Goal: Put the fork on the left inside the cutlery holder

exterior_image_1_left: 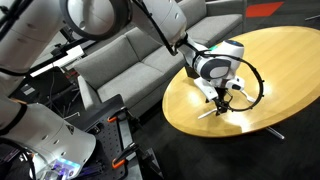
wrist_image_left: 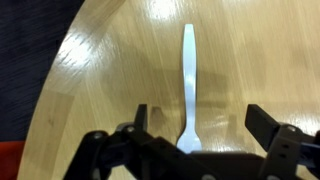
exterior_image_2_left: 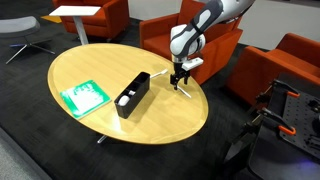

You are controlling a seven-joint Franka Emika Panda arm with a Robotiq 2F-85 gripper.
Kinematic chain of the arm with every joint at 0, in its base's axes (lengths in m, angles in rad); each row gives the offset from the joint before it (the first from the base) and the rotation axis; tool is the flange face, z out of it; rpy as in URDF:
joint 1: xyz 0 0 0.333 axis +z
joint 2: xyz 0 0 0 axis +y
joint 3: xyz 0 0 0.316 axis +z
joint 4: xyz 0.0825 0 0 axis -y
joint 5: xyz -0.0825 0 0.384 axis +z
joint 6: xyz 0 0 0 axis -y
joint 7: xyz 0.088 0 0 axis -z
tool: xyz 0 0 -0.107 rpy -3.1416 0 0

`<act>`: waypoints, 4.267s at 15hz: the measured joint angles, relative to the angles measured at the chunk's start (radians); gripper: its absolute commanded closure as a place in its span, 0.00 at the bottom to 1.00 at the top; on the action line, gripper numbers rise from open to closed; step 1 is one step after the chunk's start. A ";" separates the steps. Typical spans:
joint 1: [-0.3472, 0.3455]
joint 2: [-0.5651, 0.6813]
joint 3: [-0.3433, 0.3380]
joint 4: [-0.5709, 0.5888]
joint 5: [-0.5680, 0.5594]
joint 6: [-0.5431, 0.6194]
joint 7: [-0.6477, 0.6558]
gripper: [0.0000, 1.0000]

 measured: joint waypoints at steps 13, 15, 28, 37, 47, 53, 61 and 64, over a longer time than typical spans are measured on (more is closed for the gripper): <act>0.000 0.030 -0.006 0.047 -0.006 -0.013 0.000 1.00; 0.000 0.030 -0.008 0.050 -0.008 -0.018 0.001 0.98; 0.048 -0.283 -0.026 -0.255 -0.032 0.251 0.022 0.98; 0.109 -0.658 -0.005 -0.660 -0.114 0.655 0.016 0.98; 0.085 -0.721 0.212 -0.730 -0.192 0.870 -0.107 0.90; 0.068 -0.702 0.220 -0.727 -0.196 0.880 -0.121 0.98; 0.118 -0.517 0.153 -0.548 -0.239 0.968 -0.121 0.98; 0.123 -0.436 0.151 -0.464 -0.268 0.973 -0.122 0.98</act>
